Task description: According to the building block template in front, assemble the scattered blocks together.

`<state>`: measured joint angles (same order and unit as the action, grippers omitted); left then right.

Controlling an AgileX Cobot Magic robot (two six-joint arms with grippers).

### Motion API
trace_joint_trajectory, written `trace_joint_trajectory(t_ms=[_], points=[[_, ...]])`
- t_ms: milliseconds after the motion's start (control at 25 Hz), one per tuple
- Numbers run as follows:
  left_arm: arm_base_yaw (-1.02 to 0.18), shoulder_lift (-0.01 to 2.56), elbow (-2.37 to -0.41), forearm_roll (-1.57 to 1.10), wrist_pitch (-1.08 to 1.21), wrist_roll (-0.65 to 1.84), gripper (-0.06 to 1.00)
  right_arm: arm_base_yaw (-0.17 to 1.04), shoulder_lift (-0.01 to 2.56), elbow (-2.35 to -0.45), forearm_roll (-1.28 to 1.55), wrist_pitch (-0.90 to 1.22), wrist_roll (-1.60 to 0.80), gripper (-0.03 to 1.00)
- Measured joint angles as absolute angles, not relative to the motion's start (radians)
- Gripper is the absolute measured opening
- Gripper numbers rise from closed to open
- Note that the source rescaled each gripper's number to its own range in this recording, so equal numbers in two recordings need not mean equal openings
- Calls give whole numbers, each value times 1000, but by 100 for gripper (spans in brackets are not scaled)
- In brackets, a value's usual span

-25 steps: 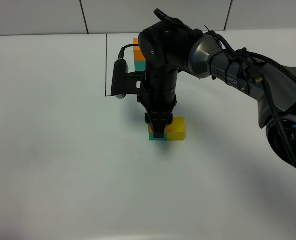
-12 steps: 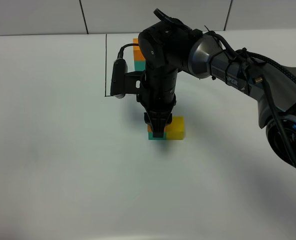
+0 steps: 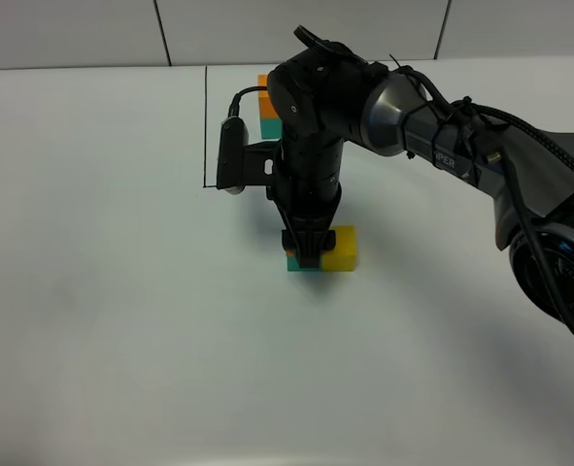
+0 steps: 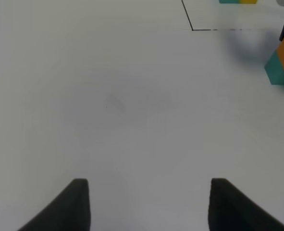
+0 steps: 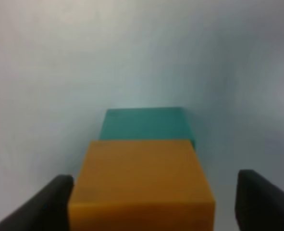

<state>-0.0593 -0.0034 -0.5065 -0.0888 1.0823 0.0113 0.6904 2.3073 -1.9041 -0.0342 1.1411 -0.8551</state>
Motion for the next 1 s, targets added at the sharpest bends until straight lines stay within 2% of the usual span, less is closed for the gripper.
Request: trace_joint_trajectory(t_ms=[240, 360, 680, 1000], points=[[-59, -3, -506, -89, 1082, 11, 21, 691, 2279, -1904, -149, 1149, -783, 87], [-59, -3, -506, -89, 1082, 11, 21, 691, 2230, -1904, -159, 1179, -739, 97], [-59, -3, -506, -89, 1082, 11, 21, 656, 2138, -1875, -23, 1211, -666, 99], [-59, -3, -506, -89, 1082, 10, 21, 512, 2009, -1608, 18, 1199, -485, 100]])
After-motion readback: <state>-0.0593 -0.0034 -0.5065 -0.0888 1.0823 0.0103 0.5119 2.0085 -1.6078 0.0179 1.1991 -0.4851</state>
